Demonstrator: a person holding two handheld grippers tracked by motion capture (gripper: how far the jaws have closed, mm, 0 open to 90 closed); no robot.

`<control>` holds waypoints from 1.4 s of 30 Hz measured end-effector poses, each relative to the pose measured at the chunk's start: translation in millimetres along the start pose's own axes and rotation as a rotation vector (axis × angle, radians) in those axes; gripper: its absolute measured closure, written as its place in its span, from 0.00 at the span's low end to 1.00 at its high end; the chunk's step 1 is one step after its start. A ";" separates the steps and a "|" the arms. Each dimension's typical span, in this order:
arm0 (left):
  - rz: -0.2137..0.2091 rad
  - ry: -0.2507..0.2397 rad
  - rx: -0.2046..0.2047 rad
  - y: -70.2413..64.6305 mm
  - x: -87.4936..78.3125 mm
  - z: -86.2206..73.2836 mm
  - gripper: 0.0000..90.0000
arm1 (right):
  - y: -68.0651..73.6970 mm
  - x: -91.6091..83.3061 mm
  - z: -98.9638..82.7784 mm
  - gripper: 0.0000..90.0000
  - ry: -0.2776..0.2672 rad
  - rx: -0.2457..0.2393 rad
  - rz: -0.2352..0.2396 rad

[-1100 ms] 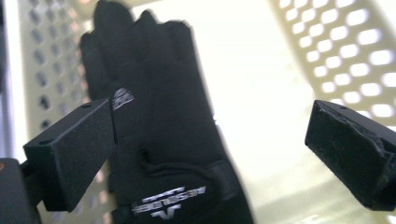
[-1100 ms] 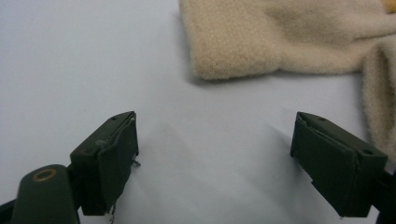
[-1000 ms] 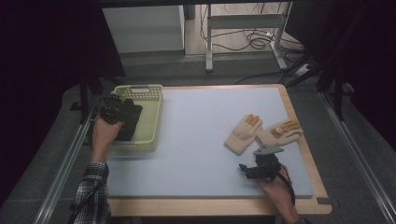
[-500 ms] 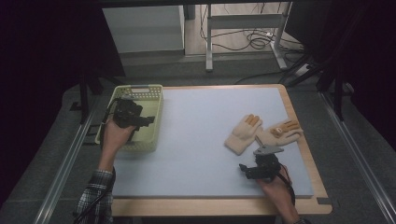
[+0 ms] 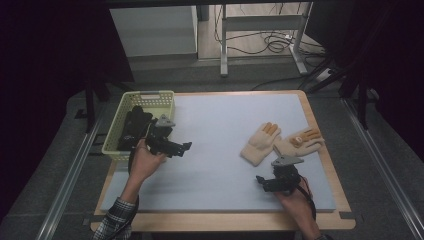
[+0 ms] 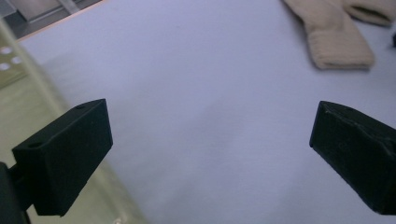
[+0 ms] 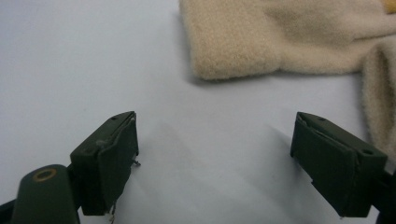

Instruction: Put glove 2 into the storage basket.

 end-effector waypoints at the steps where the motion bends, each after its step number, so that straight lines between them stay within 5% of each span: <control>1: -0.005 -0.003 0.017 -8.1 2.1 -1.0 0.00 | 0.0 0.0 0.0 0.16 0.000 0.000 0.000; 7: -0.054 -0.029 0.042 -30.0 14.8 -13.2 0.00 | 0.0 0.0 0.0 0.16 0.000 0.000 0.001; 11: -0.114 -0.002 0.053 -45.8 35.8 -34.8 0.00 | -0.2 0.1 0.1 0.16 0.000 0.001 0.002; 23: -0.031 0.113 0.054 -57.5 69.7 -72.6 0.00 | -0.3 0.2 0.1 0.16 0.001 0.002 0.003; 42: -0.054 0.100 0.034 -55.9 71.1 -75.1 0.00 | -2.9 -1.3 1.7 0.18 0.003 0.019 0.019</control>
Point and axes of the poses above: each handheld gripper's, and its own axes: x roughly forward along the jaws, z roughly out of its top, y roughly to its left, the point moved 1 cm from there along x, roughly forward along the jaws, and after that the axes turned 14 degrees about y, right-handed, at the moved point
